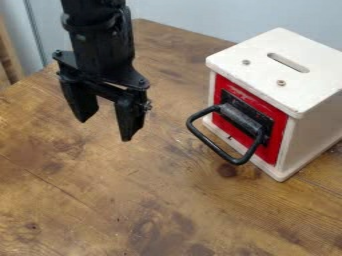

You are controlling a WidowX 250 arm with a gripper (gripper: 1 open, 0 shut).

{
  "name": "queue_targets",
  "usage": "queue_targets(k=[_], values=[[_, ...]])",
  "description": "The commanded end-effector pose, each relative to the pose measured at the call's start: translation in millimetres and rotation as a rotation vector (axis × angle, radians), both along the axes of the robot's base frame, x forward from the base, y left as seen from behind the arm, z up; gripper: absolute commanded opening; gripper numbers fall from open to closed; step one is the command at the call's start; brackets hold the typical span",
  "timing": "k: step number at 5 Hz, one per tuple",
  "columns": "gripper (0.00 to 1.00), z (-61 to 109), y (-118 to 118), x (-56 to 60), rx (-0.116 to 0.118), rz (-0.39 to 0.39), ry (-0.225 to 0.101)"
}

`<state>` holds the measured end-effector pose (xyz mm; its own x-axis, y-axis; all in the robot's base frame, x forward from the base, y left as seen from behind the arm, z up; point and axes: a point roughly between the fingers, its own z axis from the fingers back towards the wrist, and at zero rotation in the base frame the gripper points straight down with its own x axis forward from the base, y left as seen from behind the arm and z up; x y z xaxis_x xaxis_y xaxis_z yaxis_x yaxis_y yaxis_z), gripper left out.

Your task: Close the drawer

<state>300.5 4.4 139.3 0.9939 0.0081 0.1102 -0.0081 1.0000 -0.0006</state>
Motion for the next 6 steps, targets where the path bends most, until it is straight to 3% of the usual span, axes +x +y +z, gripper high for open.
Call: queue_targets(k=[1, 6], values=[[1.00, 11.4, -3.3, 4.3, 0.001, -0.011, -0.045], [1.00, 2.7, -11.7, 0.6, 0.001, -0.035, -0.016]])
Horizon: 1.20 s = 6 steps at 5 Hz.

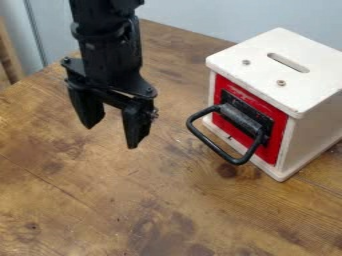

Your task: Close the drawer

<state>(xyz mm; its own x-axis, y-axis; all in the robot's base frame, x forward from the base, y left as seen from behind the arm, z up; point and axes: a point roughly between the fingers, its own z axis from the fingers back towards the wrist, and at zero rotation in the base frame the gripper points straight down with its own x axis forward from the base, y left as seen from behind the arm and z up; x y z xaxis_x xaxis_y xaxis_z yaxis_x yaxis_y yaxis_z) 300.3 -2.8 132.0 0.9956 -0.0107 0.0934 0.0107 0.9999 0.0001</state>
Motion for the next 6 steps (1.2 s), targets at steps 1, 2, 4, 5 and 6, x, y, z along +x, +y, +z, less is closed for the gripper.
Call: queue_targets(k=[1, 2, 4, 5, 6], values=[[1.00, 9.5, -3.7, 1.0, -0.001, -0.016, -0.040], [1.00, 9.2, -2.1, 2.1, -0.001, -0.011, -0.046], [1.00, 7.4, 1.2, 4.1, 0.002, 0.001, -0.042], [1.00, 6.9, 2.4, 5.5, 0.002, 0.007, -0.038], [1.00, 6.5, 3.7, 6.9, 0.002, 0.013, -0.044]])
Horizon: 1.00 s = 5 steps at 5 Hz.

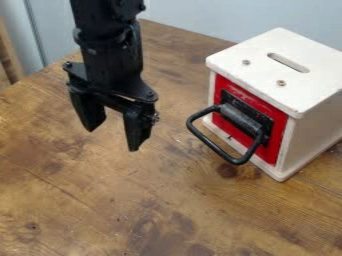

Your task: Close the drawer

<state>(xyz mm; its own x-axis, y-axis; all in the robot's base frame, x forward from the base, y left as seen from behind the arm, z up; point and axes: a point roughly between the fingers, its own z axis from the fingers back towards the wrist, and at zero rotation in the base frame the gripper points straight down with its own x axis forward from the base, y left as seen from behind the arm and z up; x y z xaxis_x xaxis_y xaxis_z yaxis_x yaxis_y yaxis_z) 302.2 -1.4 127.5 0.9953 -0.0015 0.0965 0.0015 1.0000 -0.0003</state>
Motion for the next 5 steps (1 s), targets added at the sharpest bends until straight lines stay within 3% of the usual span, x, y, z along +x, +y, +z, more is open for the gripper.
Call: queue_targets(k=[1, 5], values=[[1.00, 9.7, 5, 7.1, 0.003, 0.014, -0.044], [1.00, 15.5, 14, 13.2, -0.001, 0.045, -0.058]])
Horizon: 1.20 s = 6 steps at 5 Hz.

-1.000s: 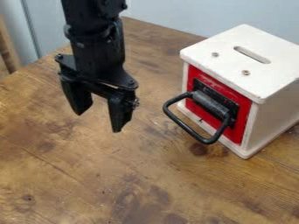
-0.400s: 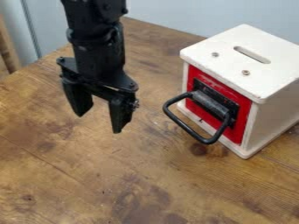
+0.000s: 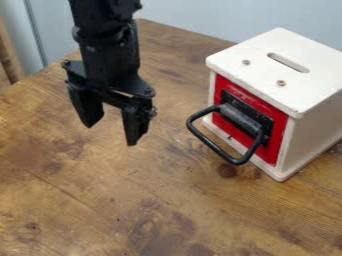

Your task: Close the drawer

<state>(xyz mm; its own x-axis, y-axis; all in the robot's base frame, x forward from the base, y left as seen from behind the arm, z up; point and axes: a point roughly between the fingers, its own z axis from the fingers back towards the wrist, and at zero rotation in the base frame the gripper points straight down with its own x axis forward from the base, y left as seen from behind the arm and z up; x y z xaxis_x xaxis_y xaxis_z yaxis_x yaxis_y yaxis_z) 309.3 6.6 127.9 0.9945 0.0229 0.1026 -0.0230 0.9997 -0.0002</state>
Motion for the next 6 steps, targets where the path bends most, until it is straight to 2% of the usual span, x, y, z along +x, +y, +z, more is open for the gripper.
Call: queue_targets(k=[1, 2, 6], values=[[1.00, 16.8, 4, 5.1, -0.001, 0.016, -0.049], [1.00, 16.4, 1, 3.9, -0.001, 0.009, -0.057], [1.00, 13.6, -8, -1.4, 0.002, -0.020, -0.046]])
